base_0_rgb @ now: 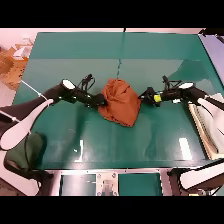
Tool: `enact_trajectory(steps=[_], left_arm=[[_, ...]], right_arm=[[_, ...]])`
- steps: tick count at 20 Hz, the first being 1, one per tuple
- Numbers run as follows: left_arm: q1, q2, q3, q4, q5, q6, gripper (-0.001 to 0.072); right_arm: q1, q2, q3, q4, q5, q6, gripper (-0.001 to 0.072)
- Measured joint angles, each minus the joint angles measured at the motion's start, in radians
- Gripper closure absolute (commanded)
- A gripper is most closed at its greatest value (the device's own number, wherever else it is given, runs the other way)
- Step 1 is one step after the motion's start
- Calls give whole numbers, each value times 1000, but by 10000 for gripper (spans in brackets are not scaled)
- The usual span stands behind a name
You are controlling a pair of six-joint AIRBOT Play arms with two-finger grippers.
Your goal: Fold the shirts.
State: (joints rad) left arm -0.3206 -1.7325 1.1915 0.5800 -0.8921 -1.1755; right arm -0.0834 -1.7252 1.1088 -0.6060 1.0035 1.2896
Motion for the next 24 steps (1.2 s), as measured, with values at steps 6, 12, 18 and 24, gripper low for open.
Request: enact_trajectory(steps=[6, 12, 18, 24], left_arm=[[51, -11, 192, -21, -167, 33, 687], [101, 173, 564, 76, -340, -50, 687], [109, 492, 801, 209, -361, -113, 686], [110, 647, 808, 491, -465, -238, 685]], right_arm=[[18, -21, 168, -2, 59, -35, 697], [-86, 255, 385, 6, 170, -18, 696], [-194, 669, 544, -2, 194, -13, 694], [-253, 874, 571, -113, 203, 8, 694]])
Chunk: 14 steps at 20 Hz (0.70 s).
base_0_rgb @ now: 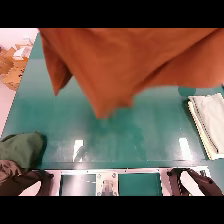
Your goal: Fold the shirts.
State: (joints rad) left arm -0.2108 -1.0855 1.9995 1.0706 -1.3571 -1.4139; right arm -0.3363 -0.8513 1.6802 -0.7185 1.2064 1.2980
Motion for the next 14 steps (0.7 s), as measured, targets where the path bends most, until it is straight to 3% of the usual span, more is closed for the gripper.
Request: enact_trajectory(steps=[5, 8, 11, 12, 13, 14], left_arm=[[0, -22, -240, 74, 27, 3, 685], [0, -109, -430, 94, 163, 63, 685], [0, -273, -541, 86, 351, 114, 682], [0, -331, -550, 74, 406, 123, 434], [0, -386, -547, 66, 449, 130, 140], [2, -432, -532, 55, 484, 134, 161]], right_arm=[[35, -29, -190, -33, 8, 4, 693], [111, -114, -429, -45, -63, -15, 688], [215, -275, -656, -44, -254, -34, 688], [244, -340, -700, -29, -322, -39, 670], [267, -411, -730, -7, -380, -42, 601], [281, -474, -741, 12, -423, -44, 531]])
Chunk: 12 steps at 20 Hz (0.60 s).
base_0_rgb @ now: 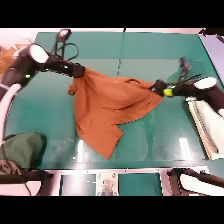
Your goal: Fold the shirts.
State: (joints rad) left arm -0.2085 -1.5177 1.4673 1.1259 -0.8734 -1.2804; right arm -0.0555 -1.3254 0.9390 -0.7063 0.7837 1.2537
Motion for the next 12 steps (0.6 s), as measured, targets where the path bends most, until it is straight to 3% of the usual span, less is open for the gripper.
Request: enact_trajectory(steps=[2, 4, 8, 12], left_arm=[[14, -67, 46, -3, 21, -5, 159], [52, -95, 116, -8, -19, -26, 159], [193, -86, 232, -4, -278, -120, 160], [314, -29, 161, -2, -531, -205, 161]], right_arm=[[11, -105, 18, 37, -51, -3, 487], [-6, -156, 70, 47, -35, -11, 487], [-137, -179, 206, 6, 121, -27, 418], [-317, -182, 250, -31, 239, -30, 419]])
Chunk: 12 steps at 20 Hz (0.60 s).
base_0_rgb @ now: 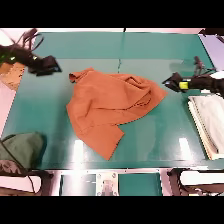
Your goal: Fold the shirts.
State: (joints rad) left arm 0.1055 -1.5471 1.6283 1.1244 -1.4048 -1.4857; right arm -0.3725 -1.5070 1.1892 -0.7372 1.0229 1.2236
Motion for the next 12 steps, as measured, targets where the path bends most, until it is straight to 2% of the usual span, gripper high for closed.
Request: enact_trajectory(steps=[2, 5, 9, 12], left_arm=[[23, 53, -135, -3, -56, -24, 160], [37, 156, -420, -8, -45, -43, 160], [30, 264, -780, -83, 63, -49, 162], [-38, 293, -968, -186, 188, -35, 162]], right_arm=[[-75, -4, -16, -11, 23, -1, 419], [-137, -25, -49, -25, 32, -4, 420], [-148, -82, -67, -30, 15, -5, 421], [-127, -120, -71, -30, -12, -6, 421]])
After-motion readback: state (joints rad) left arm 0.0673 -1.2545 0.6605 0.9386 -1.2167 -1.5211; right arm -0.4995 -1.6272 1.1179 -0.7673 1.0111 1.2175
